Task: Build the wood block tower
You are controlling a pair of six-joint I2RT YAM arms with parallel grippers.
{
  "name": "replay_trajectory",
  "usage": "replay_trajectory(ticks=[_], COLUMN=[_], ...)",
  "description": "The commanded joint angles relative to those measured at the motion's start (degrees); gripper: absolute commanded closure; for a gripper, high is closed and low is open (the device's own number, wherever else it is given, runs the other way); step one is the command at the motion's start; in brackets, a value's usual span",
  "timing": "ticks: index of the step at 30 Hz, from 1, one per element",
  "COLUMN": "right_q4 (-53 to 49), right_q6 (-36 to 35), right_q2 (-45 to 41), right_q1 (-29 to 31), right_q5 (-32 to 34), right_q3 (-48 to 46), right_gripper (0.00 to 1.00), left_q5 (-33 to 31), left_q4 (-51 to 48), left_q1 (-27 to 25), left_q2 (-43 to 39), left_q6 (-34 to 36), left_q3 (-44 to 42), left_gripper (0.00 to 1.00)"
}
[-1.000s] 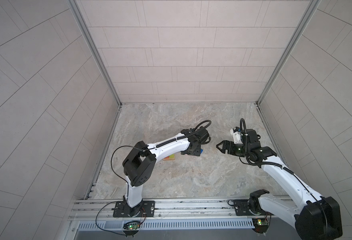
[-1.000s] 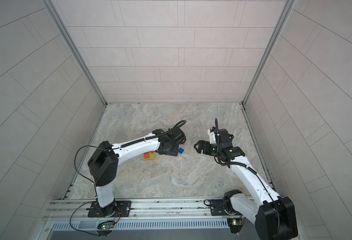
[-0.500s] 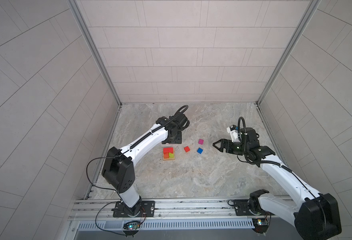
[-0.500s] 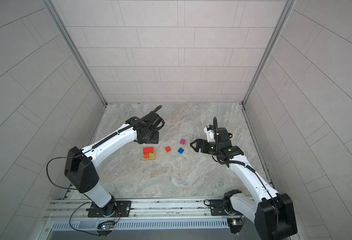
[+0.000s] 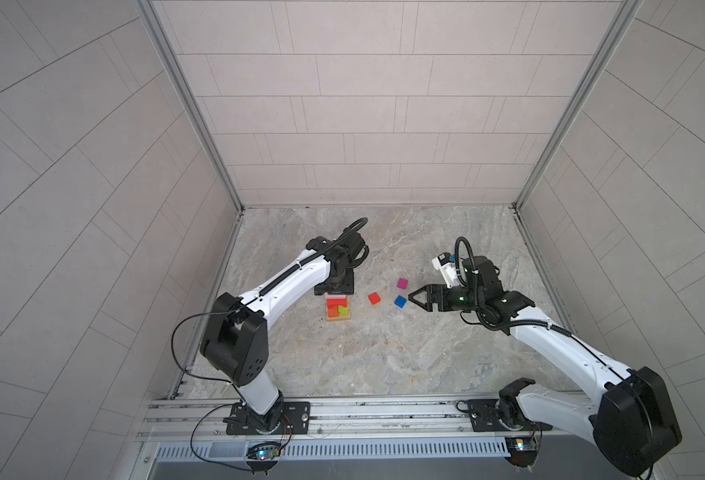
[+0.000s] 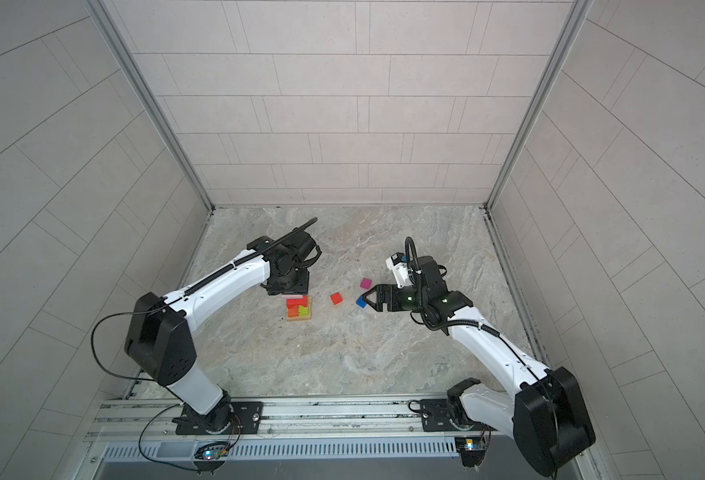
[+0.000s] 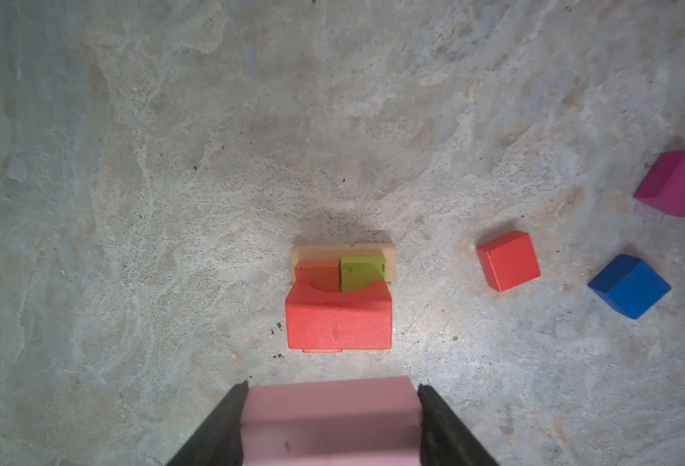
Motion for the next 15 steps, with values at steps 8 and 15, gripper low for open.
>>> replay_trajectory(ticks=[8,15], right_q4=[0.78,-0.04], right_q6=[-0.4,-0.43], right_q2=[1.08,1.07], right_q1=[1.06,1.25], right_q5=[0.63,0.95], right_q3=[0.57,0.84], right_gripper=[0.06,0.06], left_q5=[3.02,2.3], left_q4=[5.73,9.95], left_q1=[2.24,2.46], left_q2=[-0.19,-0.34], left_q6=[-0.12,0.23], left_q3=[-4.12,-7.01], left_gripper=[0.44,0.44])
